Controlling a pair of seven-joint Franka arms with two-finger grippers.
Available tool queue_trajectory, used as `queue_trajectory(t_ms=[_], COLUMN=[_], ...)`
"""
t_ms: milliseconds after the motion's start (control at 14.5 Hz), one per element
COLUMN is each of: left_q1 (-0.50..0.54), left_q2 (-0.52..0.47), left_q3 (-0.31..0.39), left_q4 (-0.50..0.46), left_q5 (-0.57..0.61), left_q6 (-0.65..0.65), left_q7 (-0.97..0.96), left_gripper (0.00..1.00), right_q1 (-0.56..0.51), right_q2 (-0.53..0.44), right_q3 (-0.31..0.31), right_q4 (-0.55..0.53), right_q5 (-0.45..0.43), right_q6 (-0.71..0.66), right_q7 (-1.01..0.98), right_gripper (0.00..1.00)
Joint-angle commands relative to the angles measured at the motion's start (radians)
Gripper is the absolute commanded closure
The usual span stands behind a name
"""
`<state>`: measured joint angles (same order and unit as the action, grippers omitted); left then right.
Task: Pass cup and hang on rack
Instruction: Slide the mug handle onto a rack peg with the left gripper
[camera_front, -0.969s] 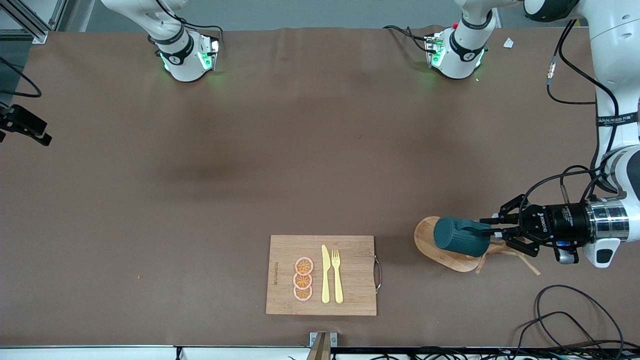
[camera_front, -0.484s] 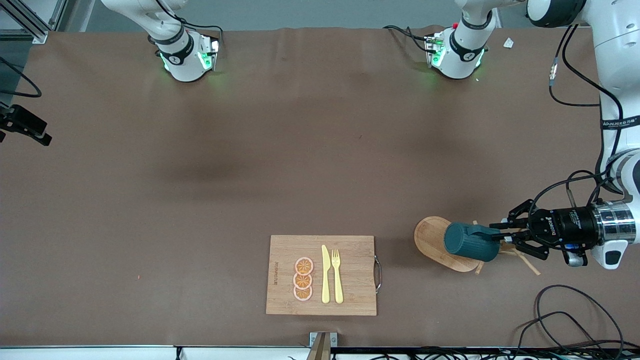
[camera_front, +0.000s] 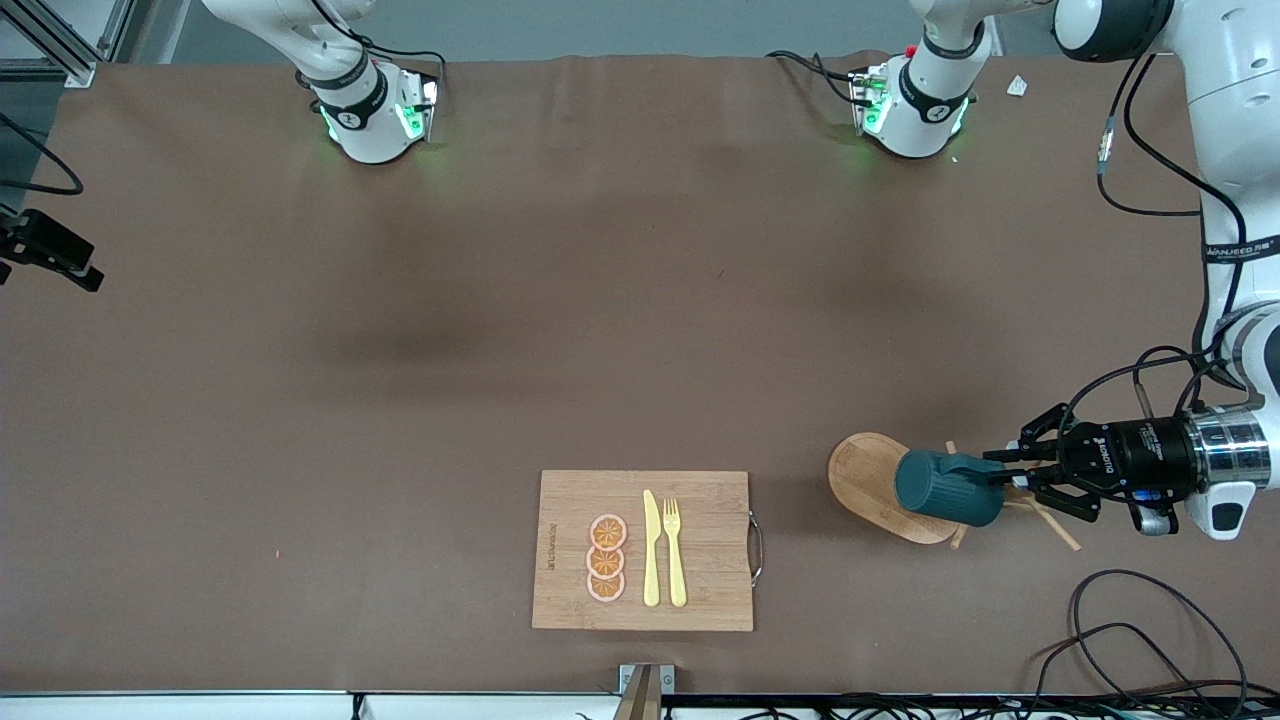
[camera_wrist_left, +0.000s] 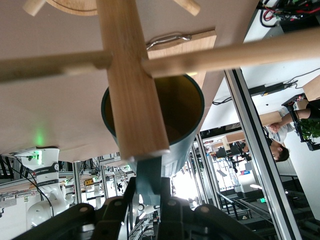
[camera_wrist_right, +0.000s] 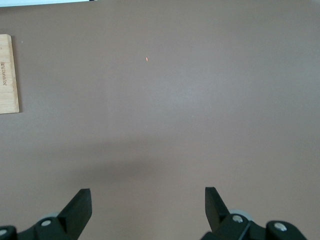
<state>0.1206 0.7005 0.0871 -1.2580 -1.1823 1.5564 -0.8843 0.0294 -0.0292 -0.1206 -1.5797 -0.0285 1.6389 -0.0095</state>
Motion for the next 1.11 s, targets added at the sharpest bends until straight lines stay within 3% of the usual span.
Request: queue_trajectory(t_ms=[0, 761, 899, 1038], left_q1=[0.001, 0.001, 0.001, 0.001], left_q2=[0.013, 0.016, 0.022, 0.025], left_q3=[0.008, 0.029, 0.026, 0.028], left_q4=[0.017, 0.015, 0.015, 0.015], left_q5=[0.01, 0.046, 0.044, 0.044], left_q6=[-0.01, 0.002, 0.002, 0.002], left_q7=[0.011, 0.019, 0.015, 0.016], left_gripper=[0.99, 0.98, 0.85, 0.57], right_q1=[-0.002, -0.002, -0.002, -0.002], right_q2=[-0.015, -0.015, -0.015, -0.015], right_q3=[0.006, 0.006, 0.006, 0.006], right_q4=[-0.009, -0.008, -0.008, -0.008], right_q5=[-0.011, -0.011, -0.011, -0.011], right_q6=[-0.004, -0.002, -0.002, -0.001], right_q7=[0.008, 0.008, 0.008, 0.008], right_gripper=[0.0, 0.0, 0.0, 0.0])
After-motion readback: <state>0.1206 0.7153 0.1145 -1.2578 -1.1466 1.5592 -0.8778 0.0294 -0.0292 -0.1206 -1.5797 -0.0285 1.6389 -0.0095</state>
